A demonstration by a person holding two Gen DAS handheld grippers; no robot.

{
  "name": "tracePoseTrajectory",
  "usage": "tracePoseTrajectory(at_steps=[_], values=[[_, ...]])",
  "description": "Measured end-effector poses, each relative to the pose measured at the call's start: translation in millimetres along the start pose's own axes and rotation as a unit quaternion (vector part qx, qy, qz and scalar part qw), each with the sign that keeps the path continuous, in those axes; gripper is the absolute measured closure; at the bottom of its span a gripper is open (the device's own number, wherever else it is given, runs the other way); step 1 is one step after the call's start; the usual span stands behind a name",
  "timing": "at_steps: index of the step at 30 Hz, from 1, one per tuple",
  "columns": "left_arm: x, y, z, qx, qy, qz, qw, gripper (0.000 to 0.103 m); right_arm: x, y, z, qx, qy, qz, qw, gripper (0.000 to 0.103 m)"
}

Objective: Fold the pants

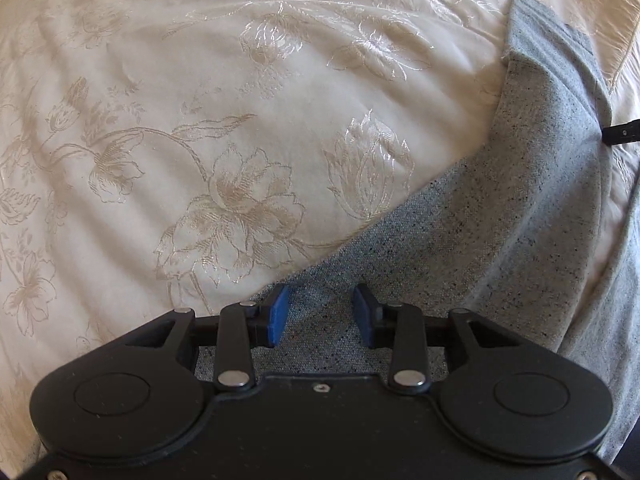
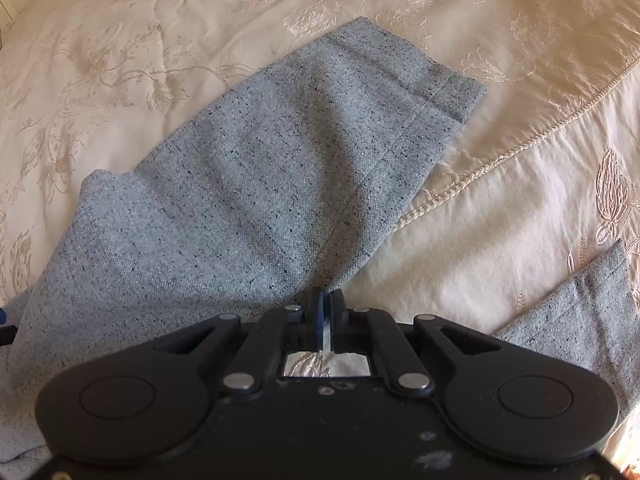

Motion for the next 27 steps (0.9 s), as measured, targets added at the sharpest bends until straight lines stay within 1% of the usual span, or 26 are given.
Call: tracePoseTrajectory(at_steps=[1,2,3,4,5,6,7,8,9,10,11,13,14,15,16,18,19,21,22,25,27], values=[[0,0,-1,0.006,0.001,-0.005,1.0000,0.091,0,0,0,0.001,-0.001,0.000,1.000,0.099],[0,1,0,0.010,0.005,-0.008,0.9999,0.101,0,0,0,0.001,-0.002,0.000,1.000,0.099],[0,4,2,-0.002,0.016,-0.012,0.9998,0.101,0,0,-1,0.002,-0.002,0.000,1.000,0.098],[0,12,9,-0.043,0.037,-0.024,0.9981,0.101,-1,1,-1,0.002,-0.003,0.000,1.000,0.098],[1,20,17,-0.081,0.063,-0.040,0.9939,0.102,-1,2,-1,0.003,-0.004,0.001,1.000,0.098],[4,29,30,-0.111,0.103,-0.055,0.9870,0.102,-2,4,-1,0.004,-0.005,0.002,1.000,0.097],[11,35,47,-0.124,0.155,-0.063,0.9782,0.102,-3,5,-1,0.005,-0.007,0.003,1.000,0.096],[16,36,58,-0.117,0.186,-0.062,0.9736,0.102,-4,9,-1,0.005,-0.008,0.003,1.000,0.095],[21,34,66,-0.112,0.202,-0.057,0.9713,0.102,-7,13,0,0.008,-0.009,0.001,1.000,0.095],[25,34,71,-0.120,0.207,-0.050,0.9697,0.102,-9,19,1,0.013,-0.008,-0.006,1.000,0.093],[30,33,70,-0.121,0.204,-0.047,0.9703,0.102,-14,30,5,0.013,-0.004,-0.024,1.000,0.091],[37,34,66,-0.099,0.200,-0.044,0.9738,0.101,-25,47,14,-0.005,0.001,-0.054,0.999,0.080],[38,35,61,-0.086,0.204,-0.044,0.9741,0.100,-34,54,21,-0.018,-0.001,-0.066,0.998,0.078],[39,36,57,-0.074,0.209,-0.044,0.9740,0.100,-43,56,27,-0.026,-0.005,-0.068,0.997,0.076],[41,37,52,-0.067,0.215,-0.045,0.9733,0.095,-54,55,35,-0.036,-0.011,-0.063,0.997,0.075],[44,40,47,-0.059,0.230,-0.047,0.9703,0.094,-75,45,49,-0.047,-0.030,-0.049,0.997,0.074],[45,41,44,-0.058,0.237,-0.047,0.9686,0.094,-86,37,58,-0.044,-0.041,-0.042,0.997,0.074],[47,43,40,-0.053,0.251,-0.049,0.9652,0.094,-107,17,78,-0.031,-0.050,-0.023,0.998,0.073],[48,45,38,-0.051,0.259,-0.051,0.9632,0.094,-116,7,87,-0.019,-0.053,-0.019,0.998,0.073],[53,51,33,-0.041,0.278,-0.057,0.9580,0.094,-134,-22,110,0.032,-0.050,-0.007,0.998,0.071],[57,57,30,-0.040,0.286,-0.062,0.9554,0.094,-137,-40,116,0.069,-0.050,0.006,0.996,0.070]])
Point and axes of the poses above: each gripper's, at about its wrist camera, not at the fingertips, and y roughly against the way its jaws point, z to its left, x to its underside, the point moved 5 cm from there along -y, roughly the way its jaws point, and after that the axes turned 15 degrees about -y, right-handed, at the moved point
